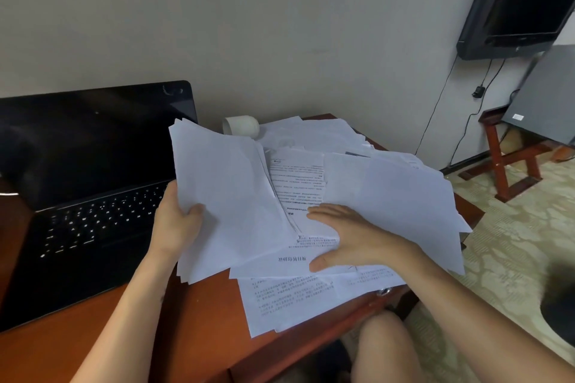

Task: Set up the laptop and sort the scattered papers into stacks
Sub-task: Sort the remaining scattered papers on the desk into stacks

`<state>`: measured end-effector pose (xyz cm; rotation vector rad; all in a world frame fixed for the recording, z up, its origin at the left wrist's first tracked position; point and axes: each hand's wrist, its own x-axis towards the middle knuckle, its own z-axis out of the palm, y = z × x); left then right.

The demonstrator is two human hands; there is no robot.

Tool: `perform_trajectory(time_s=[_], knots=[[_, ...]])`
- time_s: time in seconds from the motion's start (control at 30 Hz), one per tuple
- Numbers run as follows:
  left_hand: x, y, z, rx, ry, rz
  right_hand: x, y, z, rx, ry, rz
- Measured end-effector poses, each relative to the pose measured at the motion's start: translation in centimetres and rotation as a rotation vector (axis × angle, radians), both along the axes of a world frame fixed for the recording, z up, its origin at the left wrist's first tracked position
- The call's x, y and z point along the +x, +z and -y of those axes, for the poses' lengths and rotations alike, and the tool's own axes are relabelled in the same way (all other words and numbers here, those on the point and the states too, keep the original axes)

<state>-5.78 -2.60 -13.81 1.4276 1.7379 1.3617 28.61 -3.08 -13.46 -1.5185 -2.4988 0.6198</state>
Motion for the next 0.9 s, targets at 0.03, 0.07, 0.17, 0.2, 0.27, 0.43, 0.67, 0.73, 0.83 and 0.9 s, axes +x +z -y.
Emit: perform_trajectory(time_s=[0.03, 0.07, 0.17, 0.2, 0.27, 0.43, 0.67, 0.73, 0.83, 0.9], knots=[[-0.1, -0.1, 0.3, 0.005, 0.003, 0.004, 0.1, -0.3, 0.0, -0.007, 0.011, 0.022], [-0.3, -0.1, 0.7, 0.009, 0.005, 0.006, 0.1, -0.5, 0.1, -0.010, 0.019, 0.025], [-1.2, -0.4, 1.7, 0.016, 0.027, 0.016, 0.1, -0.7, 0.0, 0.004, 0.017, 0.003], [-1.5, -0.4, 2.1, 0.022, 0.038, 0.028, 0.1, -0.7, -0.1, 0.017, 0.009, 0.000], [-2.2, -0.5, 2.8, 0.048, 0.073, 0.058, 0.1, -1.0, -0.6, 0.053, -0.001, -0.010], [-3.5, -0.7, 4.7, 0.069, 0.136, 0.109, 0.1, -1.6, -1.3, 0.151, -0.004, -0.069], [-4.4, -0.9, 6.6, 0.067, 0.164, 0.106, -1.0, -1.1, 0.8, 0.077, 0.095, 0.026], [-4.2, -0.8, 7.3, 0.078, 0.167, 0.100, -1.5, -1.5, 1.2, 0.049, 0.117, 0.068], [-3.8, -0.8, 8.3, 0.094, 0.183, 0.110, -1.7, -1.3, 1.2, 0.040, 0.085, 0.059], [-3.9, -0.9, 8.9, 0.099, 0.190, 0.114, -1.7, -1.1, 1.4, 0.042, 0.078, 0.051]])
